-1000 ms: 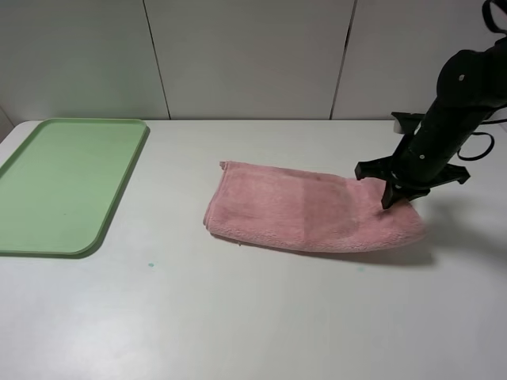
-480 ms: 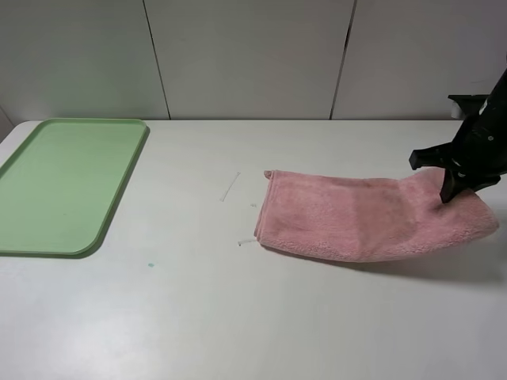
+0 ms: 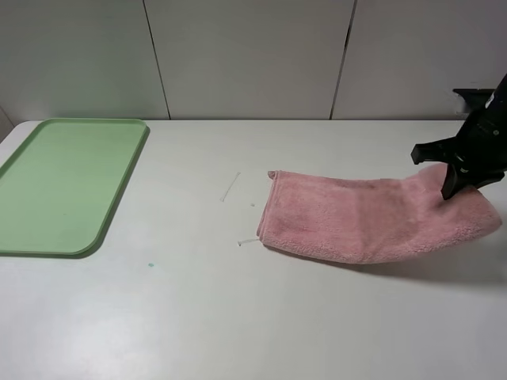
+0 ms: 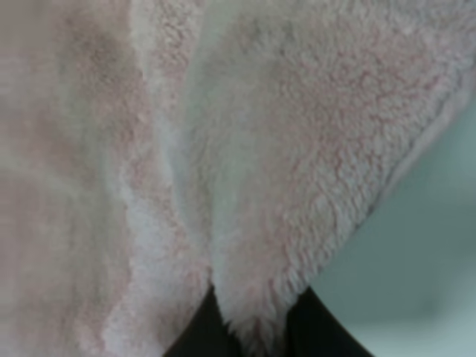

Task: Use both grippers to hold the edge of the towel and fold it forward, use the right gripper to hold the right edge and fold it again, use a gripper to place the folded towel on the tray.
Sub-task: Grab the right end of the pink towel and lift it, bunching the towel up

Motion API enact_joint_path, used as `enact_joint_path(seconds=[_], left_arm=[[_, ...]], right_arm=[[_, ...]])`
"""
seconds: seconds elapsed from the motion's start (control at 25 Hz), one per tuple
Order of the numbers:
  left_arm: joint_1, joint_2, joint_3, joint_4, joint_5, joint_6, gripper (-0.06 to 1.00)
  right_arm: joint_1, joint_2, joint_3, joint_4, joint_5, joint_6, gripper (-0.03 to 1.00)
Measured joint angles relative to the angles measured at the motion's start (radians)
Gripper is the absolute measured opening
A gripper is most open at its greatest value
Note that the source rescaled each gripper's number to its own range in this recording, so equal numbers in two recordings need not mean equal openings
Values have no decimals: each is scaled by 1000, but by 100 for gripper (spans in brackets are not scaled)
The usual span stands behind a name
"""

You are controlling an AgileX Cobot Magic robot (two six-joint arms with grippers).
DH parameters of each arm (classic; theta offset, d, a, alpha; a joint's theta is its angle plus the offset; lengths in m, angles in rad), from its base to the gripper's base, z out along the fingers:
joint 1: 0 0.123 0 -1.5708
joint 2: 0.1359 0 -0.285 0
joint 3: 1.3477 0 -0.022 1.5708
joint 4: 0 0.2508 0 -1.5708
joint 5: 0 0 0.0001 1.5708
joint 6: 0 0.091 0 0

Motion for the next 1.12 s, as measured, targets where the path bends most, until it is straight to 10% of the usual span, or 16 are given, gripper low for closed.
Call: enact_joint_path(seconds=[1.12], left_arm=[[0, 0, 0, 0, 0, 0, 100]], right_arm=[[276, -52, -97, 176, -83, 48, 6]])
